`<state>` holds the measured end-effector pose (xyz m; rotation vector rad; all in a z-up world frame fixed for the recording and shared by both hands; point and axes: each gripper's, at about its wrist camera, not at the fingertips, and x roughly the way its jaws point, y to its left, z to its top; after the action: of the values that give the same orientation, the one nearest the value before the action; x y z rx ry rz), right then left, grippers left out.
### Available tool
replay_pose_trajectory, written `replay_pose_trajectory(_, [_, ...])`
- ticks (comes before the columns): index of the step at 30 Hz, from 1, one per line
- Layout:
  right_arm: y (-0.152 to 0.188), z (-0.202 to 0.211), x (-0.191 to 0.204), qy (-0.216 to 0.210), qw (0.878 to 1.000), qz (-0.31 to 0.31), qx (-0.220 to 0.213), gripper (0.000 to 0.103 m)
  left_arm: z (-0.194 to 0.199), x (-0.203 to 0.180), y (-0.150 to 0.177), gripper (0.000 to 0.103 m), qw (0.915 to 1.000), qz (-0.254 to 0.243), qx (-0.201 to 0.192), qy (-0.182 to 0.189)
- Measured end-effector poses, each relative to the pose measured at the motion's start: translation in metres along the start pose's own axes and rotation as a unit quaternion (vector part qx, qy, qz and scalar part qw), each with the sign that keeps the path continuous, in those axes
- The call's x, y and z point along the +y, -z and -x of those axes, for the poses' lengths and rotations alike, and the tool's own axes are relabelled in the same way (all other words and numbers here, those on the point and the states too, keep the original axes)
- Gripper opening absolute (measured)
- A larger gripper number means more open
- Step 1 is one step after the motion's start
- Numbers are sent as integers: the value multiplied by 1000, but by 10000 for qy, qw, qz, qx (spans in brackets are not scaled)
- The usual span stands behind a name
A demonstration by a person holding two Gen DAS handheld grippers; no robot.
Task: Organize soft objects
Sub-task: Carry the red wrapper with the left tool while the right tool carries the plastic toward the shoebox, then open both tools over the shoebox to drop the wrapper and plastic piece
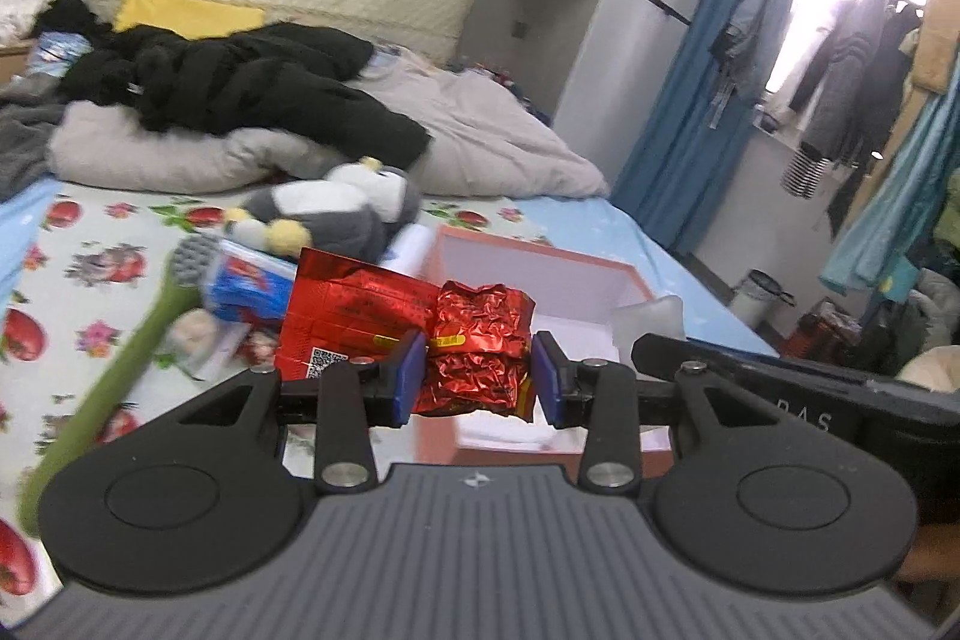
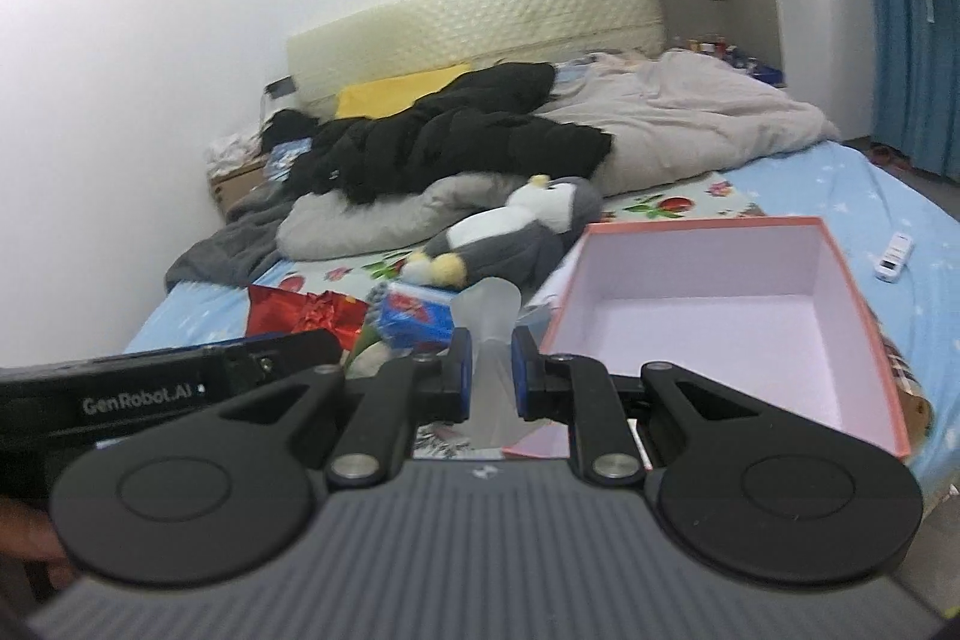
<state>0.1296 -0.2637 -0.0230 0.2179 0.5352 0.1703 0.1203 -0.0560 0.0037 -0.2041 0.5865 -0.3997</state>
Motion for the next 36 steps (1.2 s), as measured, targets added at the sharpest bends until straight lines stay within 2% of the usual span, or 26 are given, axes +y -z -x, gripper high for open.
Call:
replay_pose_trajectory(8, [7, 7, -42, 509, 9985, -201, -16, 17, -44, -34, -2, 45, 9984, -210, 322, 413])
replay_pose_trajectory(16, [9, -28, -85, 813, 9956, -383, 251, 17, -122, -51, -2, 45, 9939, -340, 882, 573])
replay_pose_trajectory(26, [13, -94, -134, 1021, 9906, -584, 695, 19, -227, -50, 0, 45, 9855, -379, 1573, 512])
replay_pose_trajectory(32, [21, -130, -156, 1041, 9877, -647, 972, 19, -276, -44, 5, 44, 9821, -311, 1811, 403])
replay_pose_trajectory(36, [27, -141, -163, 1056, 9858, -720, 1087, 21, -293, -40, 8, 44, 9810, -306, 1882, 355])
